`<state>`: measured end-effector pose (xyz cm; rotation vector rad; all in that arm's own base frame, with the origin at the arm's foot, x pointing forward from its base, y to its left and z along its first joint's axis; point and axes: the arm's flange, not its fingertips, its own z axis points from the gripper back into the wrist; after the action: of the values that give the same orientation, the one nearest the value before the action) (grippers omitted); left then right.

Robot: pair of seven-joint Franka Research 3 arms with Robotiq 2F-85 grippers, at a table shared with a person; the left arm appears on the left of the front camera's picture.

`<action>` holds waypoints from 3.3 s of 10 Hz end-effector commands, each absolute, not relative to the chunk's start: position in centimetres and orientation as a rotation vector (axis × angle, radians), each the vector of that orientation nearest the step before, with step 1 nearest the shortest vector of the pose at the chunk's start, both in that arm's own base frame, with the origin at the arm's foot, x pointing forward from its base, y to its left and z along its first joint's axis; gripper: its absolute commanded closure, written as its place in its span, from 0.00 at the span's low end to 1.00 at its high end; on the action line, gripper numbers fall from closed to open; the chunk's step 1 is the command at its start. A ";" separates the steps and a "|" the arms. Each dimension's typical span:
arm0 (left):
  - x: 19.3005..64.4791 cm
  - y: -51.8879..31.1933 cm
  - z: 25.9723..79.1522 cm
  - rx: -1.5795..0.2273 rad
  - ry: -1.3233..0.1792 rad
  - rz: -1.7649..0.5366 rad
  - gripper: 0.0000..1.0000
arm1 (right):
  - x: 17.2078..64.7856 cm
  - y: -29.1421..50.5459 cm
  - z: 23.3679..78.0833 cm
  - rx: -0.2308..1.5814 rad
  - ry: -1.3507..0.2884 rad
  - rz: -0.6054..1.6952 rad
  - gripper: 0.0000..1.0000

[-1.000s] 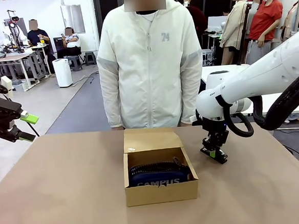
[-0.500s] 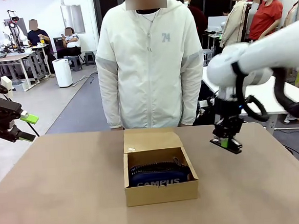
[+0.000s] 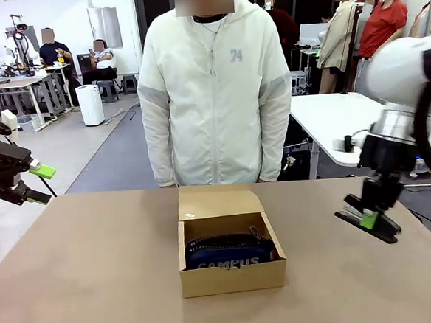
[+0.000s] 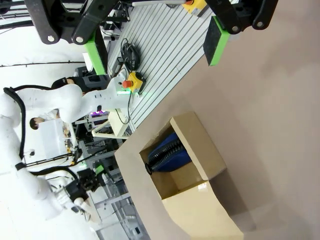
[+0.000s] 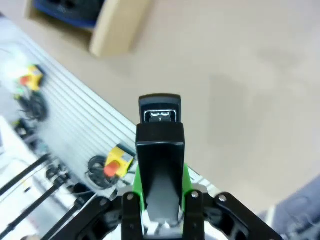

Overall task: Pack the items into the box.
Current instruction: Pick up the item indicated by the person and place it inside the Mailer Box.

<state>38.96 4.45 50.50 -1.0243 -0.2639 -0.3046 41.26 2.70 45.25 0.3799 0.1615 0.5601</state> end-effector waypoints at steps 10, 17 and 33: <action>38.8 4.8 50.6 -1.026 -0.263 -0.321 0.00 | 48.6 22.1 48.0 0.078 0.011 1.236 1.00; 38.8 4.8 50.6 -1.026 -0.263 -0.321 0.00 | 47.3 37.7 41.2 -0.171 -0.060 1.860 1.00; 38.8 4.8 50.6 -1.026 -0.263 -0.321 0.00 | 47.3 35.1 41.2 -0.077 -0.070 1.685 0.00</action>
<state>38.95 4.45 50.51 -1.0246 -0.2637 -0.3050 48.15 36.31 40.28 -0.1094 -0.0243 1.7456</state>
